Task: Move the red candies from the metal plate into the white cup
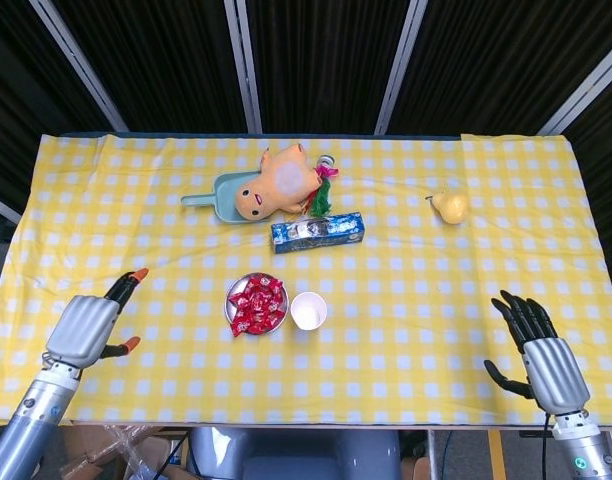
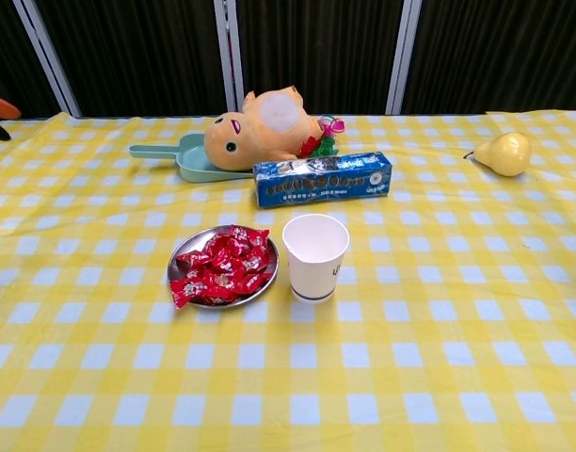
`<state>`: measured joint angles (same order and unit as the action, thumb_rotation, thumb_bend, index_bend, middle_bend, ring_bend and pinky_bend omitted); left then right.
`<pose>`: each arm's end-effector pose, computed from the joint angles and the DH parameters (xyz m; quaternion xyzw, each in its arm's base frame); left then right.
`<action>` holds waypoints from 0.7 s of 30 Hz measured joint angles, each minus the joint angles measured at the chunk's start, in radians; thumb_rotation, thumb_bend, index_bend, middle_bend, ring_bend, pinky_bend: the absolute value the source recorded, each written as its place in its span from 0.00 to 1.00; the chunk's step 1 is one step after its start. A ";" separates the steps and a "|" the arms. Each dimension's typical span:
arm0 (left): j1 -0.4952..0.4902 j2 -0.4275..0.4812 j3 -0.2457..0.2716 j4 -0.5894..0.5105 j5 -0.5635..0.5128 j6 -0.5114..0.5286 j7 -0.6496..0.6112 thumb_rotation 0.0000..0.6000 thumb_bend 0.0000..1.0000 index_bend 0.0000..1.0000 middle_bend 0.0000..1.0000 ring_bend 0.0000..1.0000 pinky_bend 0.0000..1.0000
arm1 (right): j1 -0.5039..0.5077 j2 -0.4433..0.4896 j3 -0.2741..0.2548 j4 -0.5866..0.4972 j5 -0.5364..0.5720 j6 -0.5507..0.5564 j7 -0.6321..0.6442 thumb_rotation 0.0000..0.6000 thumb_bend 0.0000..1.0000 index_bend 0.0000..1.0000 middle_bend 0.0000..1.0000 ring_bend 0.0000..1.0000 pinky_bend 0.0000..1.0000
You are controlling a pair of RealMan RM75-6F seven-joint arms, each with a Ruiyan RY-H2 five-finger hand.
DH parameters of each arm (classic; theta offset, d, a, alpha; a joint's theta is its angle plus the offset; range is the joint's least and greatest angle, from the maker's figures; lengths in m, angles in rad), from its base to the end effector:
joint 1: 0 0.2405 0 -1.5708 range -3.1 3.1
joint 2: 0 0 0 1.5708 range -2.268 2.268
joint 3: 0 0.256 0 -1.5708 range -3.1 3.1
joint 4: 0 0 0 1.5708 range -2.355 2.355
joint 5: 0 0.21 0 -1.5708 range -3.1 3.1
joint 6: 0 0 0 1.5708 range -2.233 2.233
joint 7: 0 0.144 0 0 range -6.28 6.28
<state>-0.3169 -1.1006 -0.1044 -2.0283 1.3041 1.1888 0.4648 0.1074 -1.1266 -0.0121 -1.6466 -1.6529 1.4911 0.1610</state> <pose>-0.1990 0.2278 0.1065 -0.7001 -0.3899 -0.3420 0.4908 -0.2839 -0.1718 0.1381 0.6134 -0.4255 0.4568 0.4838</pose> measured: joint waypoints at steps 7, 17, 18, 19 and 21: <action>-0.181 -0.084 -0.065 -0.023 -0.294 -0.114 0.214 1.00 0.25 0.04 0.12 0.75 0.85 | 0.002 0.006 0.004 -0.001 0.011 -0.005 0.022 1.00 0.36 0.00 0.00 0.00 0.00; -0.423 -0.314 -0.081 0.058 -0.651 -0.118 0.508 1.00 0.25 0.04 0.12 0.76 0.85 | 0.007 0.013 0.004 -0.006 0.012 -0.015 0.046 1.00 0.36 0.00 0.00 0.00 0.00; -0.442 -0.338 -0.082 0.073 -0.676 -0.114 0.522 1.00 0.25 0.04 0.12 0.76 0.85 | 0.008 0.013 0.004 -0.005 0.012 -0.015 0.048 1.00 0.36 0.00 0.00 0.00 0.00; -0.467 -0.368 -0.083 0.093 -0.705 -0.108 0.537 1.00 0.25 0.04 0.12 0.76 0.85 | 0.009 0.013 0.005 -0.005 0.013 -0.016 0.050 1.00 0.36 0.00 0.00 0.00 0.00; -0.501 -0.409 -0.083 0.123 -0.741 -0.099 0.555 1.00 0.25 0.04 0.12 0.76 0.85 | 0.009 0.014 0.005 -0.005 0.015 -0.017 0.054 1.00 0.36 0.00 0.00 0.00 0.00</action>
<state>-0.8183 -1.5098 -0.1874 -1.9057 0.5635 1.0896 1.0200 0.1163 -1.1126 -0.0072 -1.6518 -1.6384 1.4738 0.2149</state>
